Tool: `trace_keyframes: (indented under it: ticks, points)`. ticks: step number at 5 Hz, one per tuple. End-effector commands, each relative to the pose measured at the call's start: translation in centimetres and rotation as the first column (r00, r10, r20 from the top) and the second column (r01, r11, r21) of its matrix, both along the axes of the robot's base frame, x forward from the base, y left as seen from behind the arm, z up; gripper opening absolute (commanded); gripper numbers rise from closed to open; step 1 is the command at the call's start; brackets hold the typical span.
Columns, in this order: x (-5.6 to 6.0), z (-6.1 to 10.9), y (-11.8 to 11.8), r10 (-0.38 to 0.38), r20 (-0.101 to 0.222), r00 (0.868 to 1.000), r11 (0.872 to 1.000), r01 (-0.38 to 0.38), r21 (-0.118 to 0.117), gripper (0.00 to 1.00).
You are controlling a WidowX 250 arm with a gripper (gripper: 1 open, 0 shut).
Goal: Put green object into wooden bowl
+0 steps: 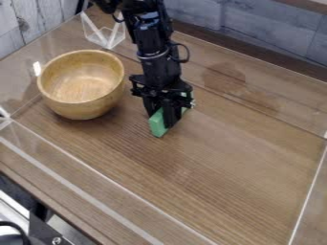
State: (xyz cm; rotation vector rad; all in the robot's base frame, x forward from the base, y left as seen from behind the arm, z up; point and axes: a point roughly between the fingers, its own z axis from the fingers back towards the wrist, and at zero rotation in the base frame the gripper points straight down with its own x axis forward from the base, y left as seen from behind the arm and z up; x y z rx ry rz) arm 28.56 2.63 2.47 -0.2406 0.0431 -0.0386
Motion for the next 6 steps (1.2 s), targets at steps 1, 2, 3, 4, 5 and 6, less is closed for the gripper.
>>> trace_keyframes:
  ticks: [1,2,3,4,5,6]
  points:
    - [0.8,4.5,0.9,0.039,0.083,0.996,0.999,-0.039,0.004,0.0]
    - [0.6,8.4,2.6,0.085,0.123,0.989,0.996,-0.085,-0.008,0.0]
    - [0.3,11.3,5.1,0.144,0.145,0.979,0.99,-0.144,-0.013,0.0]
    - [-0.7,10.6,7.8,0.147,0.142,0.979,0.989,-0.149,0.003,0.0]
    - [-1.9,9.4,10.2,0.137,0.14,0.981,0.99,-0.141,0.017,0.0]
    - [-3.1,9.5,14.1,0.17,0.137,0.976,0.984,-0.175,0.025,0.0]
